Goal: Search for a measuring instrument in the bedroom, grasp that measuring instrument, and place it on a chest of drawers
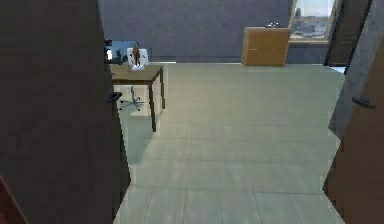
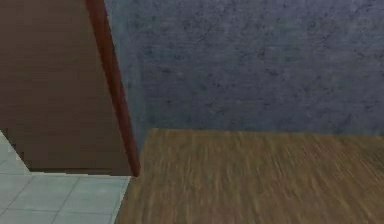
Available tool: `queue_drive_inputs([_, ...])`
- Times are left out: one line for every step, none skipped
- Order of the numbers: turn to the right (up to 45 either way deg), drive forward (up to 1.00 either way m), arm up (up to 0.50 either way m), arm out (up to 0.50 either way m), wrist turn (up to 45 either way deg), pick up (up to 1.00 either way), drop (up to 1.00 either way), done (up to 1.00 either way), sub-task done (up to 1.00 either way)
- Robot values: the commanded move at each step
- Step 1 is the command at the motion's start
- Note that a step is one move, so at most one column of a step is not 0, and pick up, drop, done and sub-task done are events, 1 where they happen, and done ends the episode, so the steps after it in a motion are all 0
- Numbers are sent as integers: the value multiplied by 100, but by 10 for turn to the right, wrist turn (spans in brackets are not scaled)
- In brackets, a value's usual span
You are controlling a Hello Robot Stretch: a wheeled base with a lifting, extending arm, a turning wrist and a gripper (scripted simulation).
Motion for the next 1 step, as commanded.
queue_drive_inputs([0, 15, 0, 0, 0, 0, 0, 0, 0])
